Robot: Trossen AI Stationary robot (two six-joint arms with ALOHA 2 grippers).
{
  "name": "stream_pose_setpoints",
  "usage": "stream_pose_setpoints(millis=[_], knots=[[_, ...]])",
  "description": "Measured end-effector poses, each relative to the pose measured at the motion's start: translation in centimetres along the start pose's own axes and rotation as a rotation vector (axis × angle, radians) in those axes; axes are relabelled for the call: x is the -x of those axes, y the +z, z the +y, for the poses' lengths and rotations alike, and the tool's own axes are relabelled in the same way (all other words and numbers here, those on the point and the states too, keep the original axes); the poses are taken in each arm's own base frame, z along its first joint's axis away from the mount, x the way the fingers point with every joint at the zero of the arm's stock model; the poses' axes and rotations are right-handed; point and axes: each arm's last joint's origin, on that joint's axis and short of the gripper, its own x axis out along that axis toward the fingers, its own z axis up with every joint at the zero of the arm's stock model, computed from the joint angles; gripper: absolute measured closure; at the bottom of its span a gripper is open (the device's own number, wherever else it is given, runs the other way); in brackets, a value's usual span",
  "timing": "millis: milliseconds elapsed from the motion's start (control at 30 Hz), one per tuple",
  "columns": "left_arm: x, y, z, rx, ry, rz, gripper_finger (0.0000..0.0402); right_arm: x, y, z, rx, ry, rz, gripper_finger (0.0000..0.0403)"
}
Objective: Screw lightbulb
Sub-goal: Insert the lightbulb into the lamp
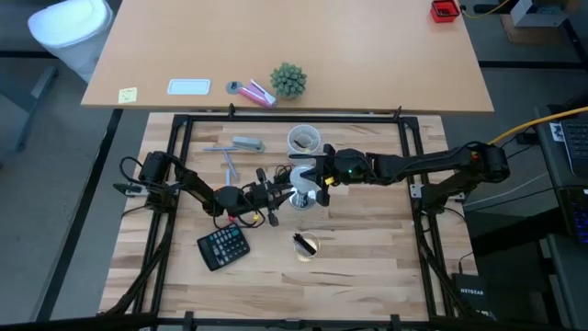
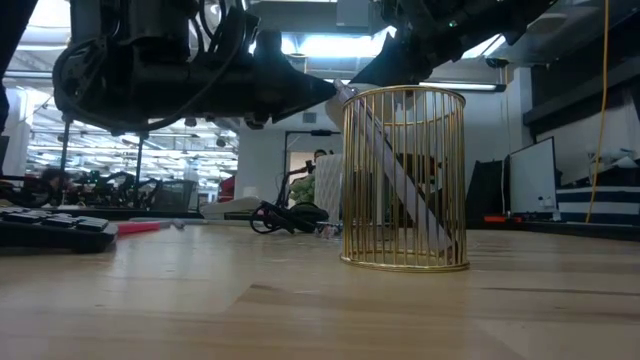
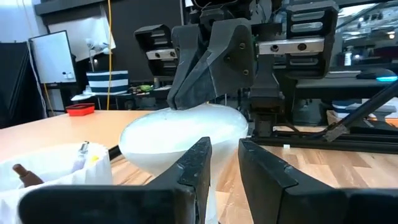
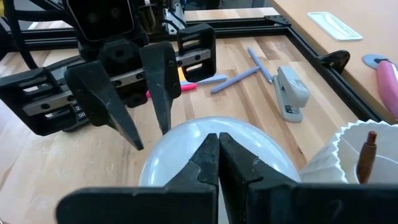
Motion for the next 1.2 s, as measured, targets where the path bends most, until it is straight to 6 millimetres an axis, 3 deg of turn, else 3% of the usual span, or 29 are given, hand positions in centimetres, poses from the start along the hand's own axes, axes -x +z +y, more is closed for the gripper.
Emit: stream_pose_setpoints(millis=[433, 1200], knots=[[0.00, -0.04, 0.06, -0.044, 0.021, 0.007, 0.0325, 0.03, -0.01, 0.07, 0.001, 0.020, 0.002, 0.0398], [0.29, 0.00, 0.37, -0.069, 0.247, 0.035, 0.0325, 0.04, -0.01, 0.34, 0.005, 0.060, 0.002, 0.0398]])
